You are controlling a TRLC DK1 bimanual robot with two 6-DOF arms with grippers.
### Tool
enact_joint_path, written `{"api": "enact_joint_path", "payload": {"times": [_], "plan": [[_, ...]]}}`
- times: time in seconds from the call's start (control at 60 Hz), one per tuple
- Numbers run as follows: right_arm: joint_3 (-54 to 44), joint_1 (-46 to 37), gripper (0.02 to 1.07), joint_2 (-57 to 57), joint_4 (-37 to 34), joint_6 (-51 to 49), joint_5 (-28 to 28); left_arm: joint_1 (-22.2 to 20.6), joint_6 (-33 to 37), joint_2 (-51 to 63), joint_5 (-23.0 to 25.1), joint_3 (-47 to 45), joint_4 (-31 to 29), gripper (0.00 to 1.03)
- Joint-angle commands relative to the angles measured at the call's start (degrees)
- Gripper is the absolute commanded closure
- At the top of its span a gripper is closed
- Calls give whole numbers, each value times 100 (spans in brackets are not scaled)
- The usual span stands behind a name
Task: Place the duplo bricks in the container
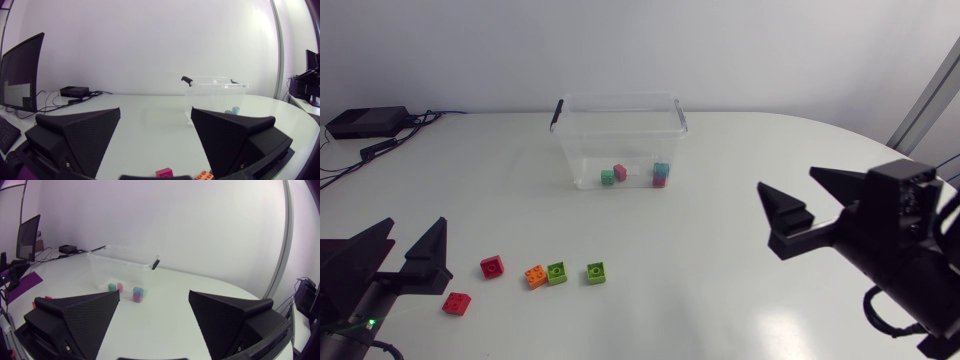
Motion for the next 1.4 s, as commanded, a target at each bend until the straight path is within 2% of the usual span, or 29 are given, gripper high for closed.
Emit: {"api": "enact_joint_path", "payload": {"times": [0.0, 0.183, 0.633, 1.083, 1.383], "plan": [[382, 409, 7, 641, -314, 447, 86, 41, -36, -58, 4, -69, -47, 5], [874, 1323, 7, 1749, -727, 842, 226, 49, -1, -50, 4, -69, -47, 5], [2272, 2114, 7, 3726, -1650, 1536, -73, 49, -10, -41, 4, -69, -56, 5], [3485, 2158, 7, 5229, -2652, 2389, -1452, 41, -19, 12, 4, -69, -56, 5], [4601, 2360, 7, 6389, -4322, 3154, -2657, 32, -19, 21, 4, -69, -56, 5]]}}
